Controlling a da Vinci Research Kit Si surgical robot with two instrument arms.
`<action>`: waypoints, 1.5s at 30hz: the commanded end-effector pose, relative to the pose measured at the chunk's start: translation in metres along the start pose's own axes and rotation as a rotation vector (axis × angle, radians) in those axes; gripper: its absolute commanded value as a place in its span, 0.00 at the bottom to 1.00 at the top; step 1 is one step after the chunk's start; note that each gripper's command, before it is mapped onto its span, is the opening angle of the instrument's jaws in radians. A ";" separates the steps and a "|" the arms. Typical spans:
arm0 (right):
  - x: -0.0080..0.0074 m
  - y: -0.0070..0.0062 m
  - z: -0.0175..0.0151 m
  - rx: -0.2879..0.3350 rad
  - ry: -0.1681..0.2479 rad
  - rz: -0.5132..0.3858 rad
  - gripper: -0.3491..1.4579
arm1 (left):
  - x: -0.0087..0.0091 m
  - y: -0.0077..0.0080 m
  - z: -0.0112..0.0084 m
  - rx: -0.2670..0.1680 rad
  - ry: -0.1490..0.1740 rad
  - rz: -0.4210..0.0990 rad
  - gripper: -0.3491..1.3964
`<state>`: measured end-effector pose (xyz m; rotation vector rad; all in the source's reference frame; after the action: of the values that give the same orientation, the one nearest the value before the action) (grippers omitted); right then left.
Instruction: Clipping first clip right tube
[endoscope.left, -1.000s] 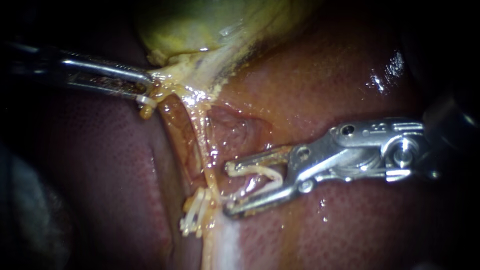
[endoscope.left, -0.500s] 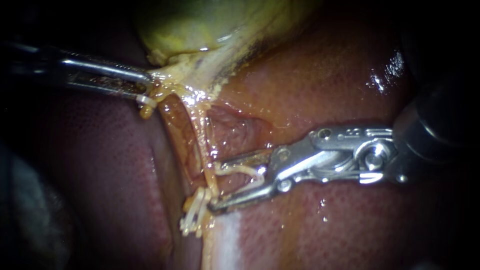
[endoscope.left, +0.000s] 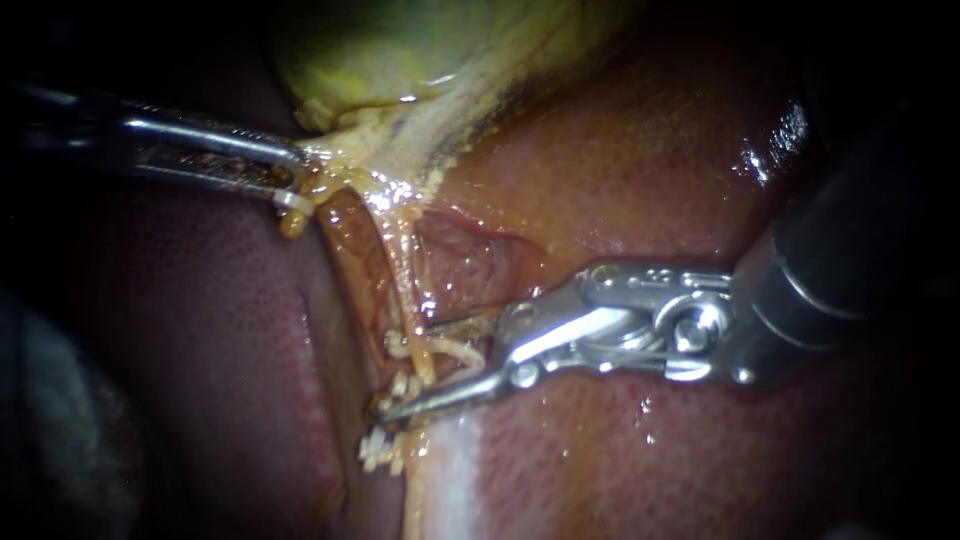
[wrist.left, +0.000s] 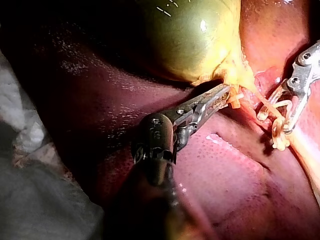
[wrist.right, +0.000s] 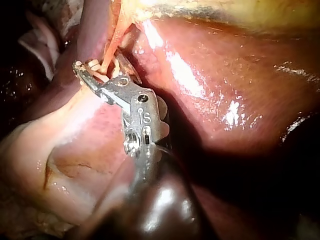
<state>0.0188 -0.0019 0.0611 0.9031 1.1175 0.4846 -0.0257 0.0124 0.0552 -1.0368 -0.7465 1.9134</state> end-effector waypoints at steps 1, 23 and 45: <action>0.0000 -0.0001 0.0001 0.001 0.003 0.000 0.47 | 0.0000 0.0000 0.0000 0.003 0.001 0.000 0.00; 0.0008 -0.0026 0.0010 0.097 0.099 0.072 0.47 | 0.0000 0.0000 0.0001 0.004 0.002 0.000 0.00; 0.0042 -0.0079 0.0010 0.250 0.113 0.109 0.45 | 0.0000 0.0000 0.0001 0.004 0.002 0.000 0.00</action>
<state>0.0207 -0.0036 0.0524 1.1715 1.2555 0.4980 -0.0257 0.0123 0.0553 -1.0358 -0.7417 1.9129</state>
